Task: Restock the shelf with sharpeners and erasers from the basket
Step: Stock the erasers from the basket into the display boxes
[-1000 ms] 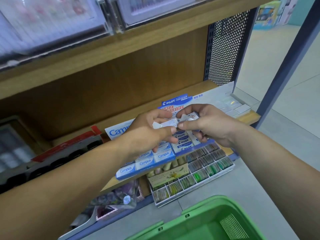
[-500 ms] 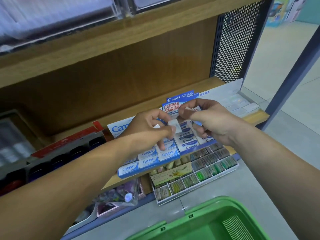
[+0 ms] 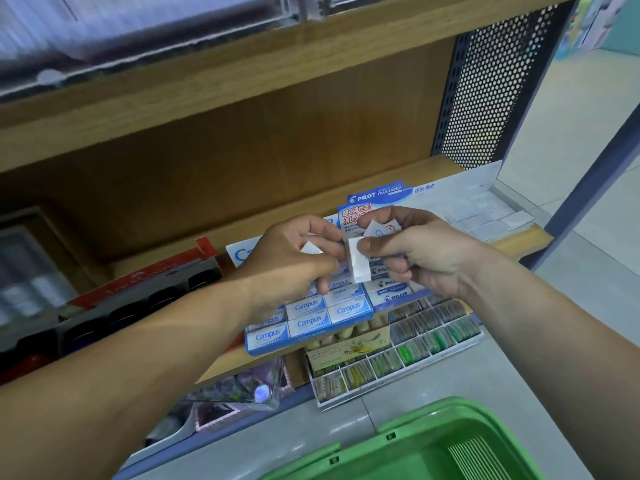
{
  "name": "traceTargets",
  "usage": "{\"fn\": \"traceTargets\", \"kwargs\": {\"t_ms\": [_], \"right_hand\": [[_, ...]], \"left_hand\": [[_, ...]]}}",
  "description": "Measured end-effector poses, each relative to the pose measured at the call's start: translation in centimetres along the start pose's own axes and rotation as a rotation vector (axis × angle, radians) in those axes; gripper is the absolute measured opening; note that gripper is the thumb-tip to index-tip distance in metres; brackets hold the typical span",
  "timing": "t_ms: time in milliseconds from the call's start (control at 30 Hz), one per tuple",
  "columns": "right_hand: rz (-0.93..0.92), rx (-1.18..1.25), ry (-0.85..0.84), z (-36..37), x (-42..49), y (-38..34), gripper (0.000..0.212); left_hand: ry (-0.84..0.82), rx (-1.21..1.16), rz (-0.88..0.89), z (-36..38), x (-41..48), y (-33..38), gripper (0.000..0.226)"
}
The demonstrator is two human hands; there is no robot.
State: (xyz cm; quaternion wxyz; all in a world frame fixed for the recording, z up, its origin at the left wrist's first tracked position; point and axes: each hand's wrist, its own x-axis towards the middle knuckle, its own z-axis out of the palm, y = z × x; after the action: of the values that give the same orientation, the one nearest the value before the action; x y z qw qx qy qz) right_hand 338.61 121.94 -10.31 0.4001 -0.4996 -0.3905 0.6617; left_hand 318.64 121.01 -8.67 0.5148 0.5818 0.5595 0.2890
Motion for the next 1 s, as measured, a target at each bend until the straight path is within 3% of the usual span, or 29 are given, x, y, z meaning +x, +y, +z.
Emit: {"fn": "traceTargets", "kwargs": {"t_ms": [267,467,767,1000], "right_hand": [[0.007,-0.094,0.117,0.3,0.2,-0.2,0.022],[0.102,-0.257,0.237,-5.9,-1.8,-1.1,0.015],[-0.06,-0.409,0.641,-15.3,-3.4,1.4,0.013],[-0.107,-0.38,0.581,-16.8,-3.0,3.7,0.04]], "left_hand": [[0.052,0.068,-0.03,1.4,0.6,-0.7,0.015],[0.04,0.214,0.013,4.9,2.2,0.9,0.005],[0.032,0.421,0.17,13.2,10.4,4.0,0.01],[0.005,0.635,0.219,15.3,13.3,4.2,0.004]]}}
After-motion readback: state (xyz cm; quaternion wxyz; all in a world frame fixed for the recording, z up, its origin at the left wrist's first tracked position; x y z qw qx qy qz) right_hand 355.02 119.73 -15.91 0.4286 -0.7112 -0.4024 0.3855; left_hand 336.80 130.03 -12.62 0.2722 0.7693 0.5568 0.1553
